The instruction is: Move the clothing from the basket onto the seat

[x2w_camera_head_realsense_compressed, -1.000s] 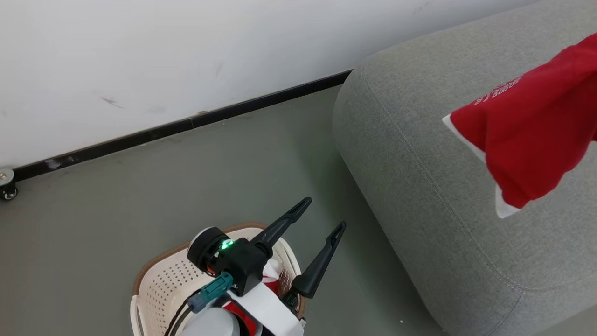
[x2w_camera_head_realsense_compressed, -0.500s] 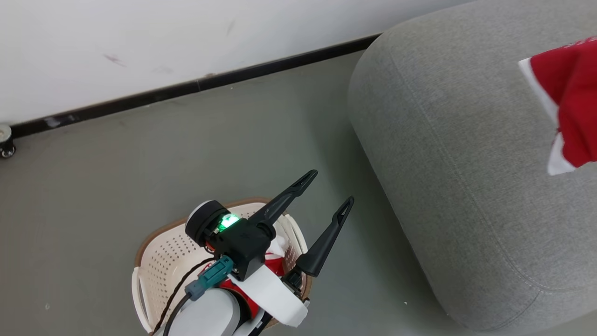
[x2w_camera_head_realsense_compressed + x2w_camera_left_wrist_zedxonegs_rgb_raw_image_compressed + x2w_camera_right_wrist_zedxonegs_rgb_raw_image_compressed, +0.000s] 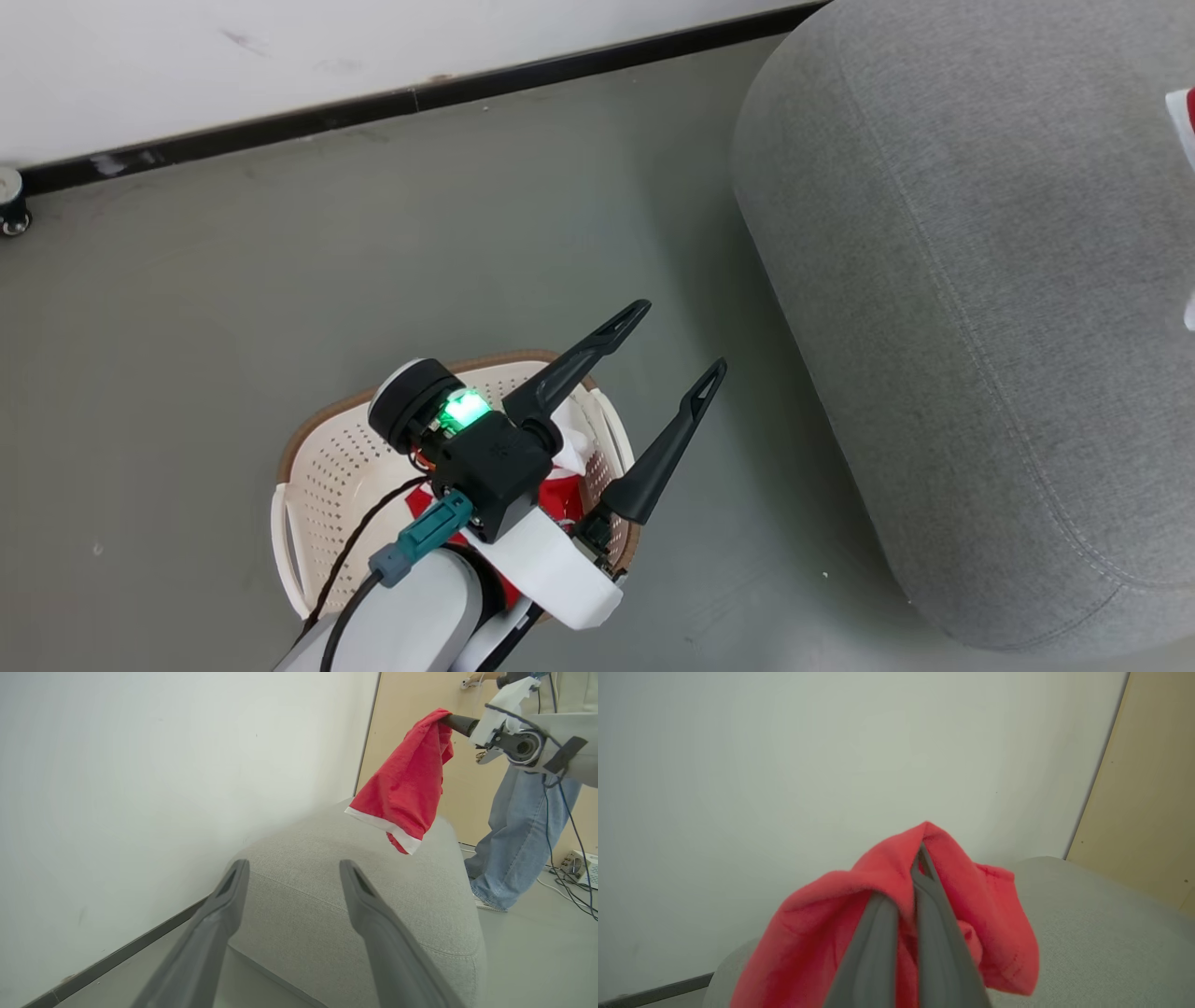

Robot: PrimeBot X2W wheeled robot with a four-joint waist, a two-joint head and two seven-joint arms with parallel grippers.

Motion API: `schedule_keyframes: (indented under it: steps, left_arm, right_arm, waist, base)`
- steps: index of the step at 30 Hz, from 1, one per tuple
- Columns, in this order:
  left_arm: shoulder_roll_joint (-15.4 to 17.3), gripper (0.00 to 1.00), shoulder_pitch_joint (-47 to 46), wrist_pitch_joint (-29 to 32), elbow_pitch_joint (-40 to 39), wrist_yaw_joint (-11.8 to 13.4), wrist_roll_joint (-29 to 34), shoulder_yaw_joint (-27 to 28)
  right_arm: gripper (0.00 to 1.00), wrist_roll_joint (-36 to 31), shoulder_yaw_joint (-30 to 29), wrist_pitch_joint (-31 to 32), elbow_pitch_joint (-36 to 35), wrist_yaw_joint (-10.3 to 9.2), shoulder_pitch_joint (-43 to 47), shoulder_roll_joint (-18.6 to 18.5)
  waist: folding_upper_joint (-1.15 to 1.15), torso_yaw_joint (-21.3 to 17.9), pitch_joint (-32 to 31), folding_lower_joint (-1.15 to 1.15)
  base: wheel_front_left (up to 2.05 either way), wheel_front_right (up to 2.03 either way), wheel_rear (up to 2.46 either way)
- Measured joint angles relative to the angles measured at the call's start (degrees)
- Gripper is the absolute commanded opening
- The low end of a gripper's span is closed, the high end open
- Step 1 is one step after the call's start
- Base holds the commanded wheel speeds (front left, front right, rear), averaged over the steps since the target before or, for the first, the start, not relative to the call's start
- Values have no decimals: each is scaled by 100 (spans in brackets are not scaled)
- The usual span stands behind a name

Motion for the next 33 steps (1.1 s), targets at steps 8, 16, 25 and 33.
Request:
schedule_keyframes:
  steps: [8, 16, 25, 33]
  left_arm:
    - [-1, 100, -90, 100, -69, -1, 3, -46]
    - [23, 100, -147, 180, -81, -8, 5, -88]
    - [31, 100, -246, 196, -101, -8, 52, -83]
    - [37, 100, -252, 196, -101, -8, 52, -70]
  right_arm:
    - [0, -121, -98, -248, 350, 0, -1, 44]
    - [0, -649, 179, -402, 575, 36, 12, 557]
    - [0, -651, 102, -453, 1071, 35, 21, 742]
    - [0, -659, 122, -459, 1323, 35, 29, 926]
  waist:
    - [0, 71, 191, 0]
    - [0, 117, 388, 0]
    - [0, 127, 536, 0]
    - [0, 120, 633, 0]
  base:
    - [0, 0, 0]
    - [0, 0, 0]
    - [0, 0, 0]
    - [0, 0, 0]
